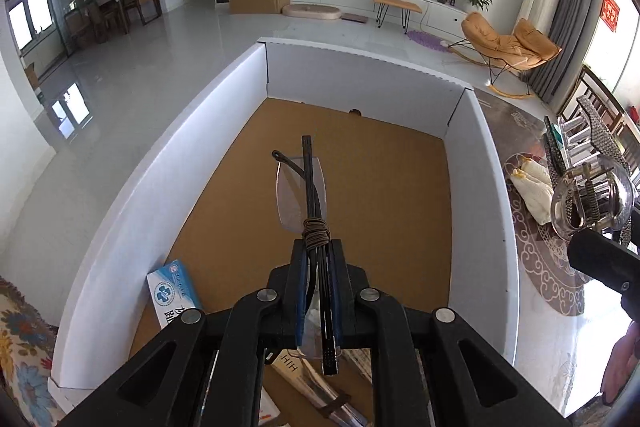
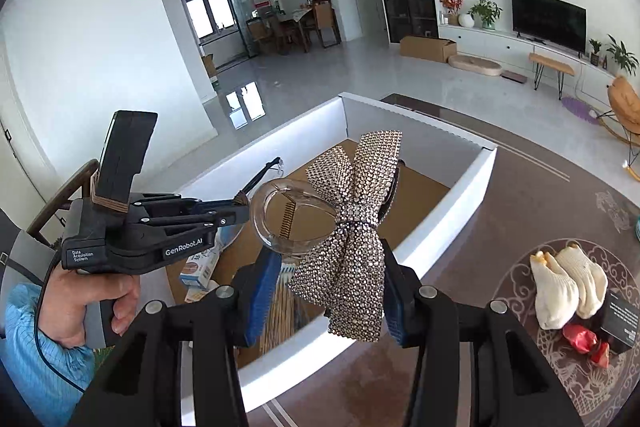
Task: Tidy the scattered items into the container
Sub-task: 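Carry eyeglasses and bow clip into the cardboard box and open both tools, then withdraw both tools from the box back toward the table, then move the right tool toward the white knit bag beside the black box, then close the right tool on the white knit bag and lift it, then close the left tool on the red candy bag while the right tool holds the knit bag, then lift the red candy bag with the left tool while the right tool holds the knit bag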
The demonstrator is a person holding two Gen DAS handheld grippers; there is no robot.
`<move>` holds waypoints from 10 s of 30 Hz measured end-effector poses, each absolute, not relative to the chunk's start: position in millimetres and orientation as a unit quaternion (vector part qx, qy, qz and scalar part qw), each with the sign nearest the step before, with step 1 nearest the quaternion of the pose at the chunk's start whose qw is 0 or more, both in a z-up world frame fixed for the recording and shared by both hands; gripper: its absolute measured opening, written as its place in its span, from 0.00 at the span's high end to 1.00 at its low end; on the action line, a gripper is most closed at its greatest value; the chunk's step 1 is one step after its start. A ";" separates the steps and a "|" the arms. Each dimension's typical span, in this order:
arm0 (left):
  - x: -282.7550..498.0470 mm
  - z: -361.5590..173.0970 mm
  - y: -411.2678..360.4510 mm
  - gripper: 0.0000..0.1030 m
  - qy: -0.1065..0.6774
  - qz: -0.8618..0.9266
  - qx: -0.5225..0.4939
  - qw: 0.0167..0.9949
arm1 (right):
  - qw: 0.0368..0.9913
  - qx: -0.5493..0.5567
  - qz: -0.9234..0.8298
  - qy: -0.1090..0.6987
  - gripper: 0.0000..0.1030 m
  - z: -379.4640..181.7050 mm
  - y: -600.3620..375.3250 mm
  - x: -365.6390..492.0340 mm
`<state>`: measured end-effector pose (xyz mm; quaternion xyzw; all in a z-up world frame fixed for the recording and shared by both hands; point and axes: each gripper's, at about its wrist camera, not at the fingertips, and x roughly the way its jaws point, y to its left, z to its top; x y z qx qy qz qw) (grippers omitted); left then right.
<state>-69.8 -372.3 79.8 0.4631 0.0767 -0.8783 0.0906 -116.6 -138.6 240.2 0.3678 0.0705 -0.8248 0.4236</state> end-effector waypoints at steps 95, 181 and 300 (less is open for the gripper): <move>-85.0 -31.2 -43.9 0.00 -0.026 -0.885 0.462 -0.046 | 0.049 0.439 -0.896 -0.050 0.00 92.9 244.9 -113.6; -55.9 -36.1 -71.0 0.00 0.005 -0.890 0.456 -0.012 | 0.220 0.436 -0.872 -0.017 0.08 94.1 108.6 -330.6; -44.2 -34.6 -28.7 0.00 -0.045 -0.881 0.464 -0.075 | 0.148 0.408 -0.900 0.043 0.00 99.9 258.6 -54.6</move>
